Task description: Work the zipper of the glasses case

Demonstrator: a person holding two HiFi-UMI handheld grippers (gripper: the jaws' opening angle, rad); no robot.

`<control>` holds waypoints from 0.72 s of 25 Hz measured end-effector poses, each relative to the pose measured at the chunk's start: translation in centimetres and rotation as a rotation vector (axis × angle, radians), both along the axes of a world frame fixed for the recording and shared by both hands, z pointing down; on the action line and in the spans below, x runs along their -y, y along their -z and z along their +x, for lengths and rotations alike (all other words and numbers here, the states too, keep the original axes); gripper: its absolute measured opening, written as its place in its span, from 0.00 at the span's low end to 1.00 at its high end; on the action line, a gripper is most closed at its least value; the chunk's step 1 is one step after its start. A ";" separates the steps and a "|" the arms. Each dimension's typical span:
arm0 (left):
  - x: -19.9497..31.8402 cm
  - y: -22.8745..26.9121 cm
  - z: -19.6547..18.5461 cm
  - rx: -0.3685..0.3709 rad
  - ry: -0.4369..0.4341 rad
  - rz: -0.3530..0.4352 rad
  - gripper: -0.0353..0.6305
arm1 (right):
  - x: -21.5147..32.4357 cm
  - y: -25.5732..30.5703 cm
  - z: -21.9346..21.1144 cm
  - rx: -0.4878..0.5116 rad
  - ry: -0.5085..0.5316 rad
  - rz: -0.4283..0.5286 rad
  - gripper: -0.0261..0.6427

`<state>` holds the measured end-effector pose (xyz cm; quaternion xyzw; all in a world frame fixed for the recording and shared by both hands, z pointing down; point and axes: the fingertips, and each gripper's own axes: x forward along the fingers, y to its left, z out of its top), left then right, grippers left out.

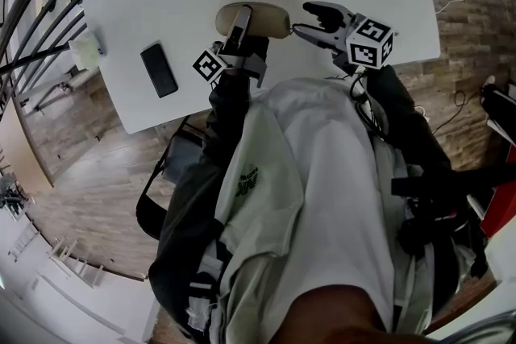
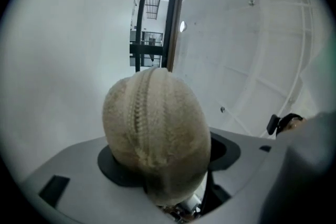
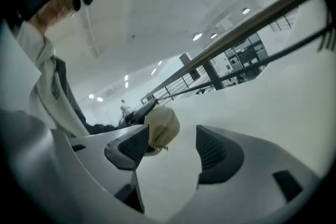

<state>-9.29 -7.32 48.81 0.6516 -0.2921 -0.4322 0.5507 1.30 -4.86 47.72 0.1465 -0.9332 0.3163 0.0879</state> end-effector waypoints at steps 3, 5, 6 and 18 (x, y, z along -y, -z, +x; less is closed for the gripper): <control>0.4 0.7 -0.8 -0.019 0.027 0.007 0.52 | -2.1 -0.9 -0.6 -0.154 0.111 0.137 0.43; 0.1 0.9 -0.3 -0.022 0.019 0.012 0.52 | -3.2 -1.6 -1.3 -0.217 0.156 0.199 0.43; 0.0 0.9 -0.1 -0.026 0.017 0.012 0.52 | -3.6 -1.9 -1.6 -0.245 0.173 0.231 0.43; -0.5 1.3 -0.6 0.029 0.019 0.002 0.52 | -5.4 -2.0 -2.1 -0.438 0.249 0.523 0.03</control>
